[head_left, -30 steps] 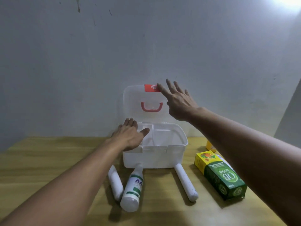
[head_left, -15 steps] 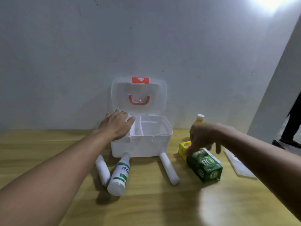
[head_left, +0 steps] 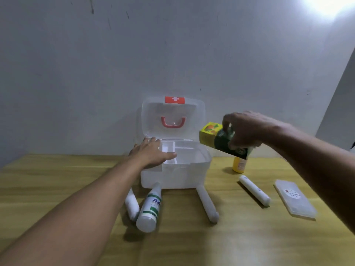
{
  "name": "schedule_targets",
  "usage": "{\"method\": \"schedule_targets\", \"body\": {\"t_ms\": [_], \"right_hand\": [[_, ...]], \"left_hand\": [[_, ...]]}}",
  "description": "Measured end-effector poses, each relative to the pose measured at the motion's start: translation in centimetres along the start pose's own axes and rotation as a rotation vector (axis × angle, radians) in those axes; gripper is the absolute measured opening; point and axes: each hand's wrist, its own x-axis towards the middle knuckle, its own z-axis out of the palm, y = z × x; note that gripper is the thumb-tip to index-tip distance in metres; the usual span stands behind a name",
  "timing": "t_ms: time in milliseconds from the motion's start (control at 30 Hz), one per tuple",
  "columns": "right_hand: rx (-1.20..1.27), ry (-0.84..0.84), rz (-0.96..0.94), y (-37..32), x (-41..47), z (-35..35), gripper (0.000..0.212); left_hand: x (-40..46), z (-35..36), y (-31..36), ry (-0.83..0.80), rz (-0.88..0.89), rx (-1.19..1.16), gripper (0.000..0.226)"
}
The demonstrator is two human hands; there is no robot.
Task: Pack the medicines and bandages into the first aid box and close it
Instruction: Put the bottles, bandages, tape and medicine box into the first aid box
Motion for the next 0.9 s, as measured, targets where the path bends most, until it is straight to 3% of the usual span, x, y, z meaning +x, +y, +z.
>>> {"method": "schedule_targets", "body": {"t_ms": [167,400,667,900], "right_hand": [[-0.18,-0.092,-0.247,-4.4,4.0,1.8,0.04],[-0.112,-0.147,-0.377,-7.7,8.4,6.2,0.042],[0.14,-0.127,-0.296,-7.6,10.4,10.7,0.03],[0.263,-0.036,-0.253,-7.1,10.5,11.3,0.04]], "left_hand": [[0.1,0.1,-0.1,0.012,-0.017,0.032,0.082],[0.1,-0.2,0.2,-0.019,0.021,0.068,0.07],[1.1,0.6,-0.6,-0.045,0.062,0.1,0.069],[1.1,0.3,-0.4,-0.071,0.054,0.088,0.072]]}}
